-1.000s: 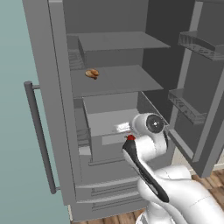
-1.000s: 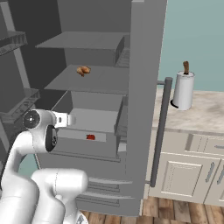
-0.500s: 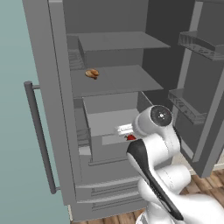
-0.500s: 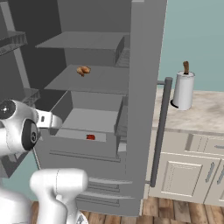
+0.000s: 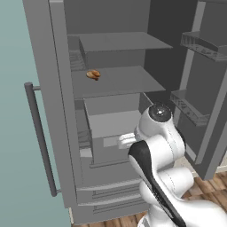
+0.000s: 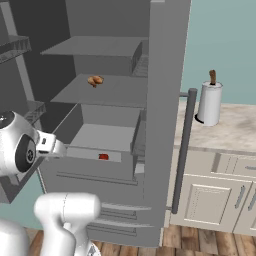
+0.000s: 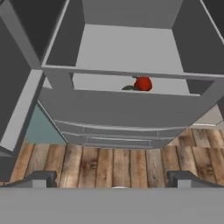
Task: Place the bell pepper and squash inside the fridge drawer. Close the drawer after placing the vegetables.
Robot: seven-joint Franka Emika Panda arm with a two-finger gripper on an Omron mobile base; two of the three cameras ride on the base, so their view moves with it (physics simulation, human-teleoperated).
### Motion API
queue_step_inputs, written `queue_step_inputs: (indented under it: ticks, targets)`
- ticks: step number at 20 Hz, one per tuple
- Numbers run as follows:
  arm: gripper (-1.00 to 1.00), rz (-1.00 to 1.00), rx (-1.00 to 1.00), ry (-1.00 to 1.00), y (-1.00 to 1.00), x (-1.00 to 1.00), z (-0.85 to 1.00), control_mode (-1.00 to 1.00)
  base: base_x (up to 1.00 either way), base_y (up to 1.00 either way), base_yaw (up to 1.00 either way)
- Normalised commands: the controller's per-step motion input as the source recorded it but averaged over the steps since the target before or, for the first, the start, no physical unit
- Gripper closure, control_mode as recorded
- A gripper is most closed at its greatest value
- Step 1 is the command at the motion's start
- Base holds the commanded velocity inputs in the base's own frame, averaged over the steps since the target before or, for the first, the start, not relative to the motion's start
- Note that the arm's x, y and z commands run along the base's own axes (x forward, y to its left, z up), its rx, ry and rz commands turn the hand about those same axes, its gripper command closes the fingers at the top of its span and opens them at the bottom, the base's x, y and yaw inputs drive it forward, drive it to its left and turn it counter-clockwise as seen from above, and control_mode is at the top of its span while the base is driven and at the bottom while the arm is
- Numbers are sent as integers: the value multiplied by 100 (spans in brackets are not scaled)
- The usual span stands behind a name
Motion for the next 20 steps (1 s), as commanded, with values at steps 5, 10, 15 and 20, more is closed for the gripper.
queue_step_inputs:
  ticks: [5, 10, 15, 20]
  targets:
    - [-100, -2, 0, 7, -14, -7, -65, -100, 0, 0, 0]
    - [-100, 0, 0, 1, -7, 20, -55, -100, 0, 0, 0]
    - [-100, 0, 1, 0, -18, 27, -64, -100, 0, 0, 0]
    - [-100, 0, 2, 0, -19, 30, -64, -100, 0, 0, 0]
